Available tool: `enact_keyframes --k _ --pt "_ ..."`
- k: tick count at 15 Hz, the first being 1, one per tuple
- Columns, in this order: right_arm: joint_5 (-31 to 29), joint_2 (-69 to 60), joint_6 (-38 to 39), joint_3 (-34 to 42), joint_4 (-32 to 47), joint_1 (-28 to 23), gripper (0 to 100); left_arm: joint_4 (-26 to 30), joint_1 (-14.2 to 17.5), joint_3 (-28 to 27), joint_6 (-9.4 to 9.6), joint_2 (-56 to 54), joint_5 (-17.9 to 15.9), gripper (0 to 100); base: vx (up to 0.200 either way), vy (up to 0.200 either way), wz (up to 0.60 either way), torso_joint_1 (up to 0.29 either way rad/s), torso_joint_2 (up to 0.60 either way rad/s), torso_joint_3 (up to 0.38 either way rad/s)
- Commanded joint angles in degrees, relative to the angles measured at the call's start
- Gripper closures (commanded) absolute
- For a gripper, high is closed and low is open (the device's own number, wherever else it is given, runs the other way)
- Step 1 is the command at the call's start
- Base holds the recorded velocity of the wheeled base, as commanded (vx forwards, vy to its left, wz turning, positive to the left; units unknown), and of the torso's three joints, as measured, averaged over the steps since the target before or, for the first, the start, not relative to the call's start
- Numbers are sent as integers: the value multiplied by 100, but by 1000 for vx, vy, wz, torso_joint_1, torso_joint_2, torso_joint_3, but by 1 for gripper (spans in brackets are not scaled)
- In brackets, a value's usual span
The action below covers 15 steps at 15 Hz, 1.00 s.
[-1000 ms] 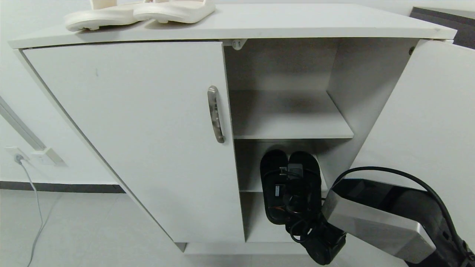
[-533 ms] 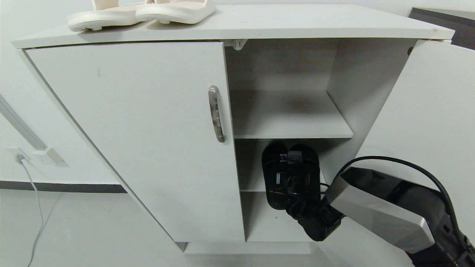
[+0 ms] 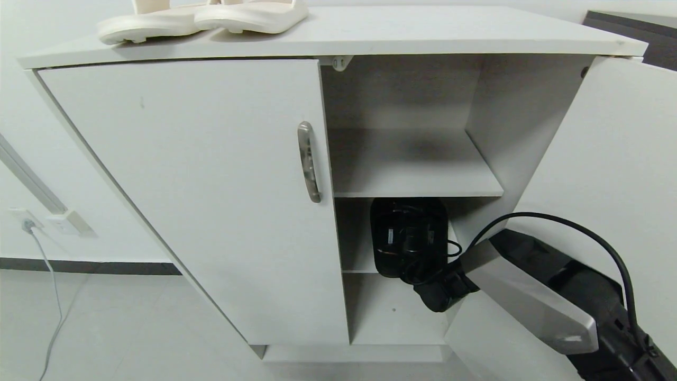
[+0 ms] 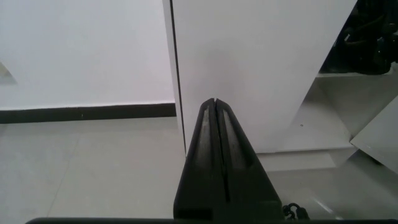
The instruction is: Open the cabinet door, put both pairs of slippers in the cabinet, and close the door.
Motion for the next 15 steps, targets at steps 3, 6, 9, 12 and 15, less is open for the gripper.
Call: enact_keyframes --k 3,6,9,12,15 --pt "-9 224 -1 -348 93 -35 100 -1 1 1 -1 0 0 100 0 0 0 0 0 0" --pt "-18 267 -1 -356 101 -43 100 -1 1 1 -1 0 0 100 0 0 0 0 0 0" --pt "-18 303 -1 -356 101 -43 100 -1 1 1 -18 0 0 100 0 0 0 0 0 0" --pt "-36 311 -1 -348 101 -43 0 -1 1 1 -18 0 0 100 0 0 0 0 0 0" --pt "-168 127 -10 -22 -22 -8 0 -1 1 1 -62 0 9 100 0 0 0 0 0 0"
